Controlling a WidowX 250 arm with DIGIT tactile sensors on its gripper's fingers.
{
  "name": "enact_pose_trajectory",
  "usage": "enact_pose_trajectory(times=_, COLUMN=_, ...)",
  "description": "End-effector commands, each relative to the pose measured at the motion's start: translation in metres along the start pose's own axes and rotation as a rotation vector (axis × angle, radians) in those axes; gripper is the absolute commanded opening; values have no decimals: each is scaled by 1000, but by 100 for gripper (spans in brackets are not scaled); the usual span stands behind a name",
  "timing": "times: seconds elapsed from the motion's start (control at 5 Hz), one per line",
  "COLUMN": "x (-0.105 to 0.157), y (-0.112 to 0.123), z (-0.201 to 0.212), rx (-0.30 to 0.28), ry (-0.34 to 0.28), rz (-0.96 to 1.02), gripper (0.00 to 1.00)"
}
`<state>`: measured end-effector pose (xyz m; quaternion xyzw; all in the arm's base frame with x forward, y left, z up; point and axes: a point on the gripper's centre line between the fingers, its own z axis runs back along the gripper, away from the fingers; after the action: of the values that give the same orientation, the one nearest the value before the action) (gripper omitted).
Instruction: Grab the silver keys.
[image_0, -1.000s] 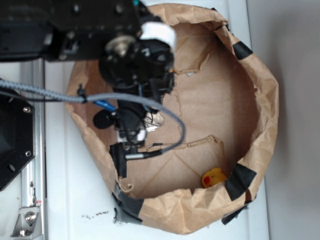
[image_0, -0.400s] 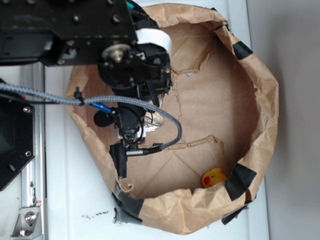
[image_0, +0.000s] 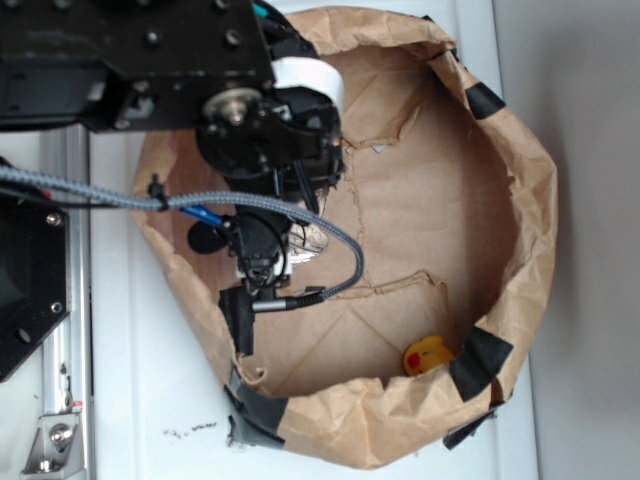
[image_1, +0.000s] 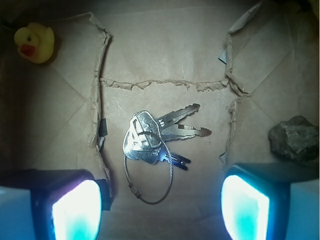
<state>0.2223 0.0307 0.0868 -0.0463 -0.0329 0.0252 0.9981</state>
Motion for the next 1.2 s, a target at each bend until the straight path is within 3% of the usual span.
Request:
enact_pose_trajectory(times=0.0, x=8, y=27, z=-26, rx=-15, ry=21, rz=-9, gripper=100)
enact_pose_trajectory(times=0.2, x=5, y=32, z=-34, rx=-63, ry=95, rz=-50, gripper=100)
enact_pose_trajectory(times=0.4, x=-3, y=31, z=-39, rx=-54, ry=124, rz=-91, gripper=100)
enact_pose_trajectory(times=1.0, x=-12, y=25, z=-45, rx=-80, ry=110, rz=-120, gripper=100)
